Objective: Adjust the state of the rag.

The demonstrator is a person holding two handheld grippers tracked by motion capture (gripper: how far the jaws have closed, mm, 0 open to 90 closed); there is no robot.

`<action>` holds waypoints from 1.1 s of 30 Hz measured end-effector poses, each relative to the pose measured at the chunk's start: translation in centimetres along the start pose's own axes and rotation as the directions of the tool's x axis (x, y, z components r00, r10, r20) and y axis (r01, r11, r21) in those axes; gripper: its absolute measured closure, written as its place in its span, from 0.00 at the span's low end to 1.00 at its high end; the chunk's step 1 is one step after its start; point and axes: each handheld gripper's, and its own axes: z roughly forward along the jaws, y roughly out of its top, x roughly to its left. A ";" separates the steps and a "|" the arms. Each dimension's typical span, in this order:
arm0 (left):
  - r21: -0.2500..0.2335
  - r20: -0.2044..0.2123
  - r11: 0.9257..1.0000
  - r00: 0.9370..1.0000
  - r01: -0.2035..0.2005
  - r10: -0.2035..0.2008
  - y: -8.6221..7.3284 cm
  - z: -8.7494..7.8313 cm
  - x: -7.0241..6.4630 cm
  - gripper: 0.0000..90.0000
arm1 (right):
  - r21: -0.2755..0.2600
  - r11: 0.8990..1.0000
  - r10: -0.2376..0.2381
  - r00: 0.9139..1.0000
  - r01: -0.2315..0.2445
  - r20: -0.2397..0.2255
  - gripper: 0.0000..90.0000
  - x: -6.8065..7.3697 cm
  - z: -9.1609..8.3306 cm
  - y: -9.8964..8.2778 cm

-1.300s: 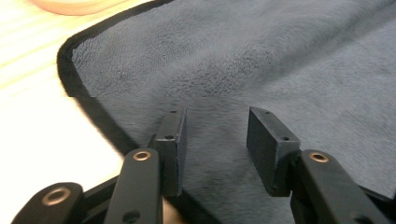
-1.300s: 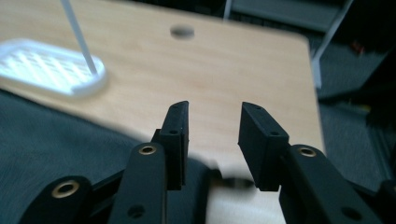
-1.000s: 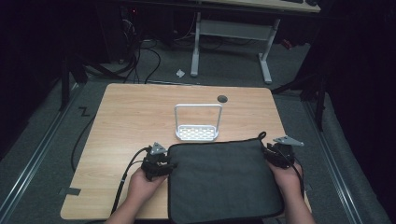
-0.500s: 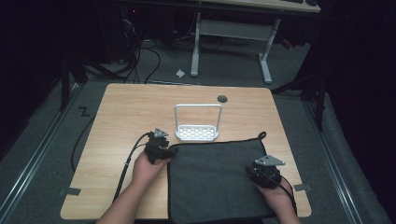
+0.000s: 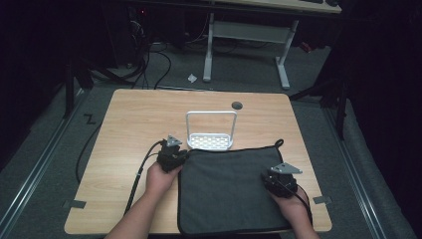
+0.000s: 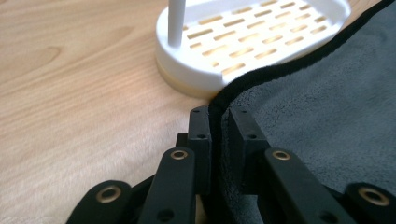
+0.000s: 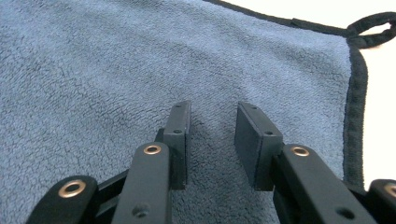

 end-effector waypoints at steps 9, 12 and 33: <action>-0.073 0.060 0.997 0.998 0.027 -0.022 -0.6 -0.6 0.4 0.87 | -0.162 0.982 -0.120 0.984 0.099 -0.129 0.63 7.0 -2.4 2.3; -0.066 0.048 0.997 0.998 0.036 -0.033 -0.6 -0.5 0.4 0.87 | -0.165 0.974 -0.182 0.965 0.152 -0.187 0.62 10.2 -2.1 2.7; -0.072 0.072 0.995 0.995 0.076 -0.071 -0.6 -0.5 0.9 0.85 | -0.131 0.936 -0.347 0.808 0.325 -0.476 0.52 23.7 -0.7 2.3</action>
